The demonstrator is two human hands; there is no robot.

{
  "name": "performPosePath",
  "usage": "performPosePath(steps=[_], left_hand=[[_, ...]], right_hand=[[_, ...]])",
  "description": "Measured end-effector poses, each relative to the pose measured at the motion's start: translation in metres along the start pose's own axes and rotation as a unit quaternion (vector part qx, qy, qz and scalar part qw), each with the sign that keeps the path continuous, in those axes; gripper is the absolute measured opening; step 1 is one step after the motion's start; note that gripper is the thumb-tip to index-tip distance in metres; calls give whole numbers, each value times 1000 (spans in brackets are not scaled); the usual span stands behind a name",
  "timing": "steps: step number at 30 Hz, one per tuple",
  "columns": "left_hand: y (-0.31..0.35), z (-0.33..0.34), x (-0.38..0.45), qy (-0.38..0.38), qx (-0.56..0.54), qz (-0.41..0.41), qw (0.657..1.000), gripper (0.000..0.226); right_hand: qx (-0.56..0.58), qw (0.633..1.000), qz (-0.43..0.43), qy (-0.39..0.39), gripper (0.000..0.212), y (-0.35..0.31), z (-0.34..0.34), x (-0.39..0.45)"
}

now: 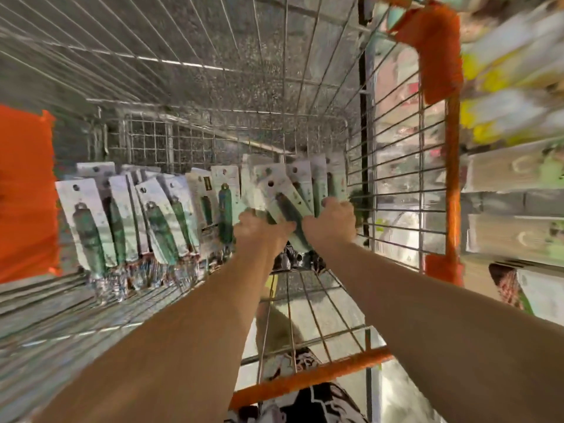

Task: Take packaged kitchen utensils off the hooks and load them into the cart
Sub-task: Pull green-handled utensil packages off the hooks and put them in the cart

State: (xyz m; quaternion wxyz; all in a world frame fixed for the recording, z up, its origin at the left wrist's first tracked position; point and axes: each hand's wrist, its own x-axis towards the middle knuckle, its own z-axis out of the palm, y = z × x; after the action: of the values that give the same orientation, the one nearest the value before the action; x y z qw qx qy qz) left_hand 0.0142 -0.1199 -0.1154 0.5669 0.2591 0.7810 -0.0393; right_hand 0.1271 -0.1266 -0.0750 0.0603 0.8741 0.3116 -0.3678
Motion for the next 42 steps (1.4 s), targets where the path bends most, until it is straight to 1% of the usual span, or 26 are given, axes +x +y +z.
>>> performPosePath(steps=[2, 5, 8, 9, 11, 13, 14, 16, 18, 20, 22, 23, 25, 26, 28, 30, 31, 33, 35, 38, 40, 42], left_hand=[[0, 1, 2, 19, 0, 13, 1000, 113], [-1, 1, 0, 25, 36, 43, 998, 107], [-3, -1, 5, 22, 35, 47, 998, 102], [-3, -2, 5, 20, 33, 45, 998, 97], [-3, -4, 7, 9, 1, 44, 999, 80], [-1, -2, 6, -12, -29, 46, 998, 63], [0, -2, 2, -20, -42, 47, 998, 60], [0, -2, 1, -26, -57, 49, 997, 60], [0, -2, 3, -38, -43, 64, 996, 60], [1, -2, 1, -50, -37, 66, 996, 65], [3, -1, -1, -54, -33, 70, 996, 82], [2, 1, 0, -56, -33, 77, 995, 87], [0, 3, 1, -60, -42, 86, 994, 82], [1, 2, 1, -60, -50, 81, 994, 84], [3, 0, 2, -68, -70, 67, 993, 87], [4, -1, 4, -74, -84, 47, 993, 80], [4, -1, 6, -77, -92, 40, 992, 79], [2, 1, 11, -73, -109, 35, 991, 76], [0, 1, 9, -64, -110, 38, 991, 73], [-3, 1, 8, -52, -117, 42, 991, 73], [-1, -2, 6, -45, -133, 45, 989, 64], [2, -7, 10, -22, -169, 48, 984, 55]], right_hand=[[-1, 1000, 9, 17, 46, -2, 3, -2], [30, 999, 13, 13, 44, -5, 5, -5], [8, 1000, -6, 17, 43, -5, 8, -7], [-4, 1000, -15, 19, 43, -6, 9, -8], [-3, 1000, -20, 19, 44, -7, 13, -7], [44, 999, 1, 16, 45, -10, 13, -6], [65, 998, 6, 14, 44, -11, 12, -6], [94, 996, 6, 8, 44, -11, 11, -4], [144, 989, 12, 9, 43, -9, 11, 0], [184, 982, 22, 20, 40, -6, 11, 4], [197, 980, 27, 26, 43, -6, 12, 7], [196, 980, 29, 23, 44, -6, 12, 8], [191, 981, 27, 9, 46, -5, 14, 11], [188, 982, 26, 4, 45, -6, 15, 13], [198, 980, 38, 2, 36, -8, 15, 18], [236, 969, 75, 3, 24, -10, 13, 24], [236, 968, 81, 2, 22, -11, 11, 25], [186, 981, 55, -2, 15, -11, 12, 28], [156, 986, 52, 0, 12, -13, 12, 29], [135, 989, 52, 12, 15, -15, 14, 30], [115, 993, 37, 11, 16, -15, 15, 29], [101, 994, 26, 12, 17, -13, 14, 26]])
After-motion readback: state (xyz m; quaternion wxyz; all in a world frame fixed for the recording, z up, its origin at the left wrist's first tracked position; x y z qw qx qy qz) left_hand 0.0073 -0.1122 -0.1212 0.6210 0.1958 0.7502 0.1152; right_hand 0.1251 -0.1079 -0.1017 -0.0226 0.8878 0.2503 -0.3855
